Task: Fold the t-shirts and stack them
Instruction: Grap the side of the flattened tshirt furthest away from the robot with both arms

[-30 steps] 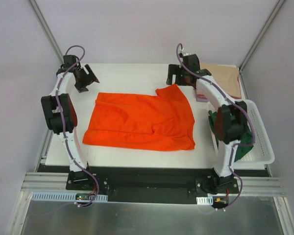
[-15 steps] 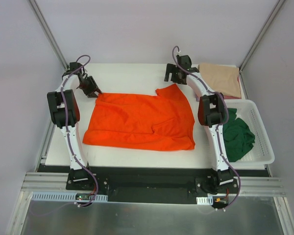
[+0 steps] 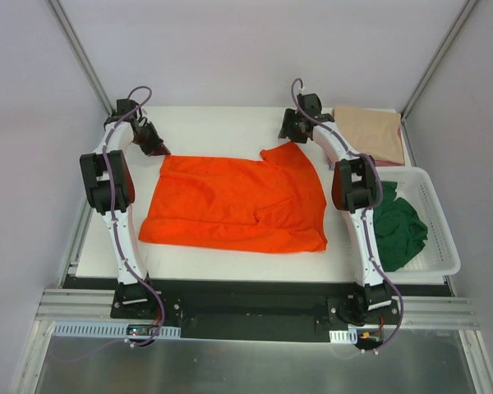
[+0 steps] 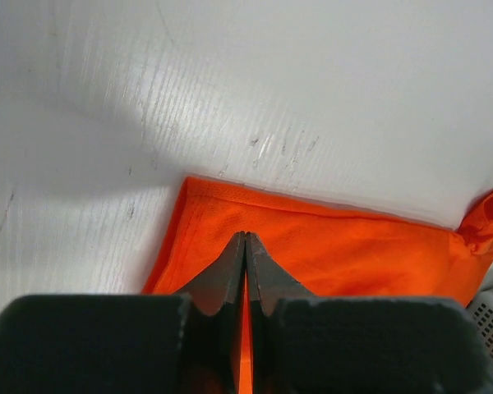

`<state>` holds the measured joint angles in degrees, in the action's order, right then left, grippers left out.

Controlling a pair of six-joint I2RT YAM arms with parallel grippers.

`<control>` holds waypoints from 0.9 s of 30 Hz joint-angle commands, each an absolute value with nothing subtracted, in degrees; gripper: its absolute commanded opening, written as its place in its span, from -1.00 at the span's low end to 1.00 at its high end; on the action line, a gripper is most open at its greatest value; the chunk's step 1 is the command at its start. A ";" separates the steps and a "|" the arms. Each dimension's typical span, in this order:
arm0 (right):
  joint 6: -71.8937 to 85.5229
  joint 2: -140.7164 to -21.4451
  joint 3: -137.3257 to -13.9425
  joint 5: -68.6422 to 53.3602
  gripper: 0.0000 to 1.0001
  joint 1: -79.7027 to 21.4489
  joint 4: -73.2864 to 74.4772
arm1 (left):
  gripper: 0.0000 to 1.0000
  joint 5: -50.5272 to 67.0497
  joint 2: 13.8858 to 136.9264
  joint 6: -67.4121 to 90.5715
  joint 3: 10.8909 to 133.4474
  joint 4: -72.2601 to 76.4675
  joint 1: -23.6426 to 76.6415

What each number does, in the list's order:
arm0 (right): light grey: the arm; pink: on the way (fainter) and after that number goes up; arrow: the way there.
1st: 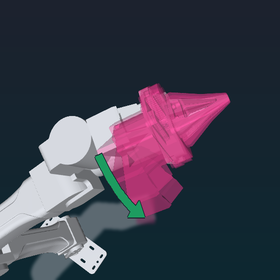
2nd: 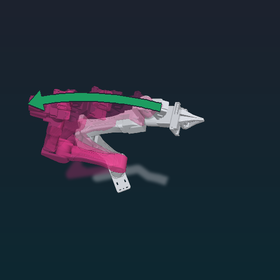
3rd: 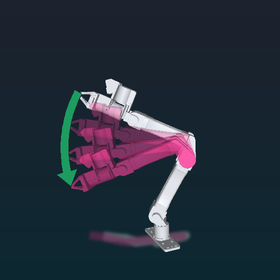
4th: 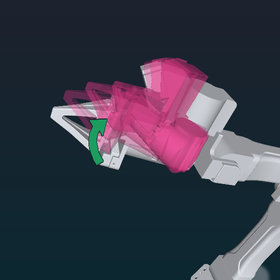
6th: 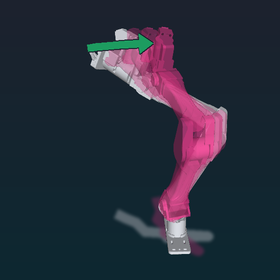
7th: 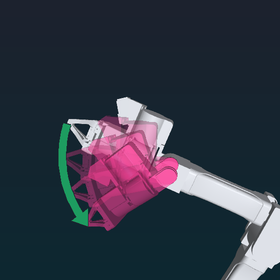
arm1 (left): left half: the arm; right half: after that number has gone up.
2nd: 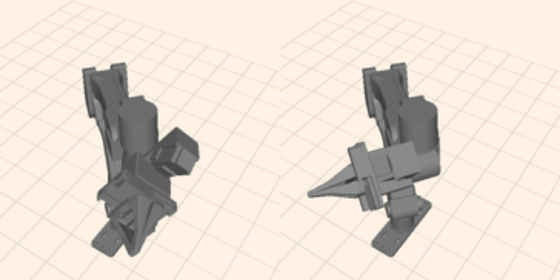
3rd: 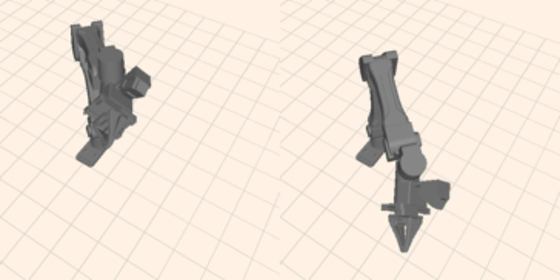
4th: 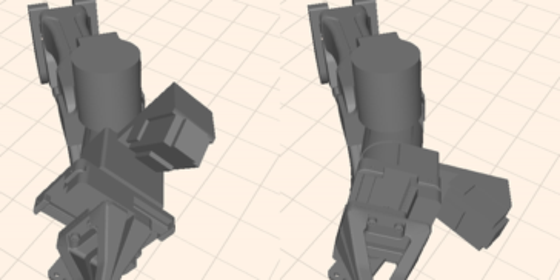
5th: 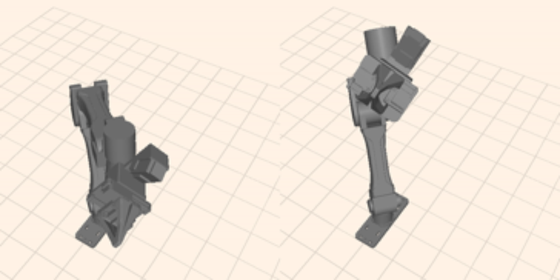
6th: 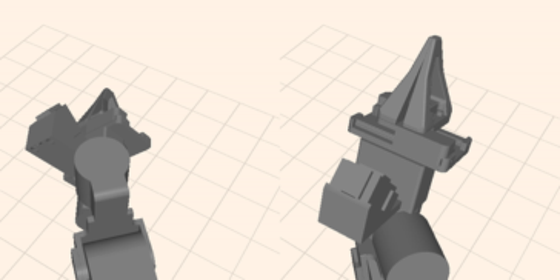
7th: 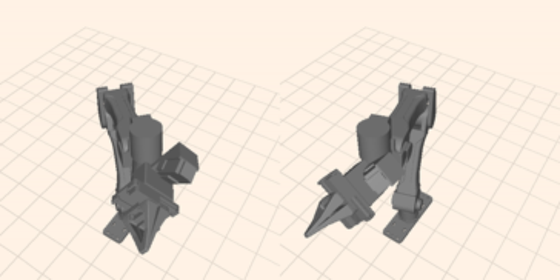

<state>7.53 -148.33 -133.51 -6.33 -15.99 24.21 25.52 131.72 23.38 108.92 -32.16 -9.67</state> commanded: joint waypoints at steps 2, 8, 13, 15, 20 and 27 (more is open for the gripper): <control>6.69 -145.99 -134.03 -2.65 -0.14 -16.26 29.35 | -1.00 26.64 130.26 23.56 112.32 -32.52 -8.70; 2.91 -145.90 -134.73 -0.35 -0.49 -16.43 31.64 | -0.68 19.79 128.24 23.12 107.50 -32.96 -8.44; 1.50 -146.51 -135.62 -0.35 -0.99 -16.43 32.61 | -0.30 17.76 128.06 22.76 104.50 -33.49 -8.35; 0.62 -146.34 -135.53 -0.70 -0.99 -16.43 31.82 | -0.31 17.32 128.67 23.03 104.94 -33.66 -8.35; 0.44 -146.25 -135.26 -2.20 -0.99 -16.52 31.46 | -0.30 15.21 130.69 23.91 107.39 -33.84 -7.38; -1.49 -145.99 -134.56 -3.25 -0.99 -16.44 30.85 | -0.81 16.00 134.82 24.87 113.46 -33.84 -5.89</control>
<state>0.34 -148.29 -133.71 -2.37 -16.16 29.41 17.30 132.81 23.92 109.65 -32.91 -6.68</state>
